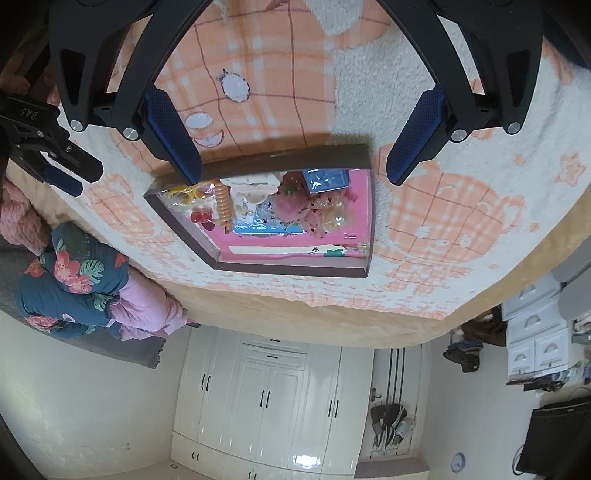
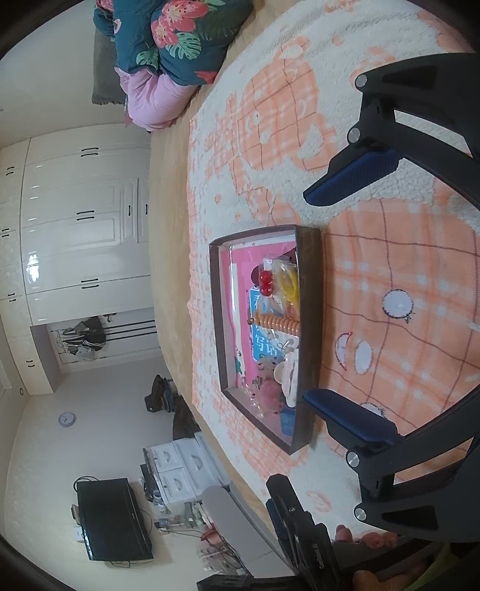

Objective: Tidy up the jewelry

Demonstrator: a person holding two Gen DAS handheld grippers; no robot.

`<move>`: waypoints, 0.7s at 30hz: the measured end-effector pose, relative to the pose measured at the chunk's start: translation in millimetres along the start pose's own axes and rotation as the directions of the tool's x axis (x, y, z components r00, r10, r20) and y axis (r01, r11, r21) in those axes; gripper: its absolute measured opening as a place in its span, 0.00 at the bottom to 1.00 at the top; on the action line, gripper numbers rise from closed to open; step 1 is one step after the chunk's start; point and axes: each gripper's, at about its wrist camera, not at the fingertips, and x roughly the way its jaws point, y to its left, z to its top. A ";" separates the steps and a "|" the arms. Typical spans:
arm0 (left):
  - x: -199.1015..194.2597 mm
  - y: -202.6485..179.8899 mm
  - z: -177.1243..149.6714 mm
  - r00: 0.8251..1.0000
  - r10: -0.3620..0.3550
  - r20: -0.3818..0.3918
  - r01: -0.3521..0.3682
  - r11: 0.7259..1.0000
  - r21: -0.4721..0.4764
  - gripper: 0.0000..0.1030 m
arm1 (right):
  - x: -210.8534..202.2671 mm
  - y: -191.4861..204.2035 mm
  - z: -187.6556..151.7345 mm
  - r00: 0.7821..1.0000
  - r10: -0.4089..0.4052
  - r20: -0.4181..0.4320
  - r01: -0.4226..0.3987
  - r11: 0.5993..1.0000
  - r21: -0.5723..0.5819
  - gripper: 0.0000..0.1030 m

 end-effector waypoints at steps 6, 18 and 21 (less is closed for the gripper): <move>-10.3 -4.1 -8.7 1.000 0.009 0.021 -0.009 1.000 0.017 0.89 | -13.3 5.6 -6.8 0.999 -0.017 0.034 0.018 0.999 -0.026 0.94; -28.5 -7.7 -12.4 0.995 0.047 0.090 -0.050 0.999 0.022 0.89 | -43.9 23.3 -20.8 0.987 -0.060 0.149 0.073 0.994 -0.084 0.94; -31.9 -10.3 -15.2 0.994 0.045 0.095 -0.048 0.999 0.024 0.89 | -52.0 26.4 -23.5 0.981 -0.062 0.182 0.079 0.993 -0.087 0.94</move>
